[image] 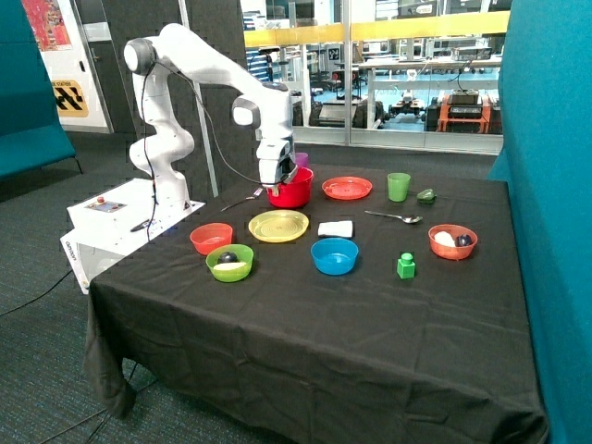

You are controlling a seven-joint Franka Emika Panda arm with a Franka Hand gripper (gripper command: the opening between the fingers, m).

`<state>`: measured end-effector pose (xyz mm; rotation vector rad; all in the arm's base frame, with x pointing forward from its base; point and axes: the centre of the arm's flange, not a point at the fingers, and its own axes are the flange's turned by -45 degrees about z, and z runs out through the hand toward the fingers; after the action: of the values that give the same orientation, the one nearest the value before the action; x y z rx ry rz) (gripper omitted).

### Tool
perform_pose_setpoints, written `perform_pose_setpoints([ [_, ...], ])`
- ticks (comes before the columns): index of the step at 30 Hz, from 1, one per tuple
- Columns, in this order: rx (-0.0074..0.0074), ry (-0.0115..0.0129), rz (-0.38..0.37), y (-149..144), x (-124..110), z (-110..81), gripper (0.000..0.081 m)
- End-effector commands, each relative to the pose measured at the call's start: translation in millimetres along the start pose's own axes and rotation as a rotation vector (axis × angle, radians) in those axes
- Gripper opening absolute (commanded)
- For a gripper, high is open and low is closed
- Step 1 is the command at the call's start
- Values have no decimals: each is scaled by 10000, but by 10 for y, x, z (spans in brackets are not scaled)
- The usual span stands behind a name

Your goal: Hide the teddy bear in the red bowl

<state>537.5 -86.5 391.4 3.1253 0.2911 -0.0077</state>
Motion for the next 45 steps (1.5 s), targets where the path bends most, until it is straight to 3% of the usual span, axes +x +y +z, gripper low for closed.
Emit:
perform_pose_setpoints([
  [1, 22, 52, -219, 121, -56, 156, 472],
  [6, 22, 52, -263, 287, -83, 232, 524],
  [20, 22, 52, -312, 642, -102, 406, 512],
  [29, 22, 52, -285, 734, -84, 627, 575],
  [36, 22, 52, -229, 839, -3, 713, 573],
  [45, 22, 52, -198, 858, -66, 891, 554],
])
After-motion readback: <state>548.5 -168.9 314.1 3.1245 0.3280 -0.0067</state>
